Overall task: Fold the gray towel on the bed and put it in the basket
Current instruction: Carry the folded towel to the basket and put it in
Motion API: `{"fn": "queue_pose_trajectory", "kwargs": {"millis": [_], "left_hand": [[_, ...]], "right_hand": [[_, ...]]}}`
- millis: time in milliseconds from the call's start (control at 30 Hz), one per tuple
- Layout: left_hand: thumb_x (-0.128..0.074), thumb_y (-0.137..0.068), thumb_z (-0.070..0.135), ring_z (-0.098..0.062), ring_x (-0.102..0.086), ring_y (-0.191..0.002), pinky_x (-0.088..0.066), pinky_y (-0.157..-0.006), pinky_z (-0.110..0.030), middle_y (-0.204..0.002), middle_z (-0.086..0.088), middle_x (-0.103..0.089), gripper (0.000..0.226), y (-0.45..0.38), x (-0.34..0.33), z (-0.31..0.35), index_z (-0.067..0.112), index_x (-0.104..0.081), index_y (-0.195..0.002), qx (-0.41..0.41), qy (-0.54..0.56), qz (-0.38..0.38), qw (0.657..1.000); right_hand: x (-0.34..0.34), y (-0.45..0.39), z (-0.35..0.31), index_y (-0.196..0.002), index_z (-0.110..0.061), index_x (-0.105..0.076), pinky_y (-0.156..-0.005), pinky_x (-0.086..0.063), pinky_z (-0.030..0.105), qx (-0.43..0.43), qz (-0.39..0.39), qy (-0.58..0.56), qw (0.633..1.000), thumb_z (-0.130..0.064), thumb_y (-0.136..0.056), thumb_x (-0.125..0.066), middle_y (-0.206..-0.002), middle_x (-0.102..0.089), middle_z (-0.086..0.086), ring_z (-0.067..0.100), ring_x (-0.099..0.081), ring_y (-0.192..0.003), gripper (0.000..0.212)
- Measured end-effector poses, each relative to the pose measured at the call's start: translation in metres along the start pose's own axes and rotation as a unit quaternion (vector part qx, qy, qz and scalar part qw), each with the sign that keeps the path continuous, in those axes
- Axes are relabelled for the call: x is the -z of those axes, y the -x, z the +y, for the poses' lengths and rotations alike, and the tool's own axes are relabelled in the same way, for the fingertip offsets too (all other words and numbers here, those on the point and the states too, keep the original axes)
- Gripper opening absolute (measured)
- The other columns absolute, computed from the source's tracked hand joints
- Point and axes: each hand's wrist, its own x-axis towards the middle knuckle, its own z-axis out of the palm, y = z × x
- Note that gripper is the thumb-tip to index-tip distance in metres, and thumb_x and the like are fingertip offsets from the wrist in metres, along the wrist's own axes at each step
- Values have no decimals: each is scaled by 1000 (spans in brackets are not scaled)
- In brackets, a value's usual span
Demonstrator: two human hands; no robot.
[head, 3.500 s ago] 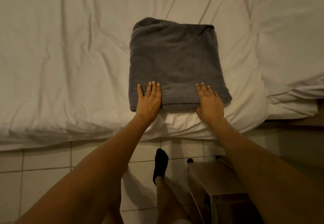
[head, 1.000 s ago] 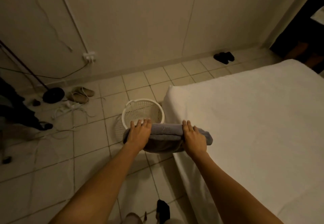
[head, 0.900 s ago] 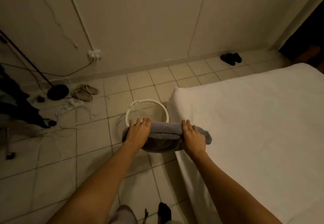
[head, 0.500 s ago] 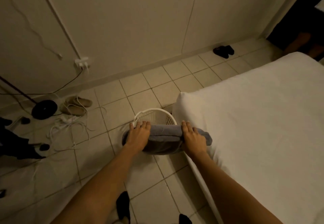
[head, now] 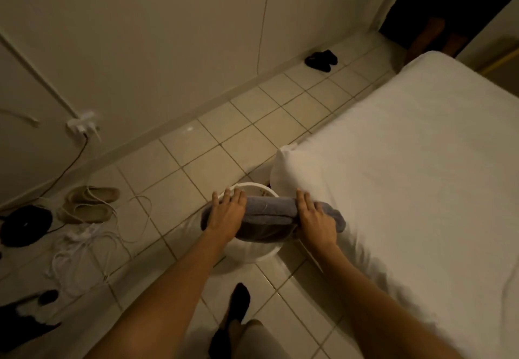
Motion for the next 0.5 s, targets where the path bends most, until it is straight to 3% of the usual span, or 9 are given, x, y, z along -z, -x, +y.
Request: {"fn": "queue_pose_trajectory", "kwargs": {"millis": [300, 500], "left_hand": [[-51, -94, 10, -32, -9, -148, -10, -118, -53, -160, -12, -9, 72, -75, 10, -29, 9, -9, -151, -46, -39, -35, 998], [-49, -94, 11, -31, -8, -148, -10, -119, -53, -161, -11, -6, 73, -122, 22, -33, 9, -5, -152, -107, -63, -64, 990]], "right_hand": [[-6, -55, -13, -151, -19, 0, -99, -45, 46, -69, -26, -43, 996, -32, -96, -47, -159, -12, 10, 36, -27, -140, 74], [-11, -71, -21, -151, -17, -1, -100, -45, 44, -159, -16, -82, 984, -27, -96, -46, -159, -13, 9, 32, -26, -141, 71]]}}
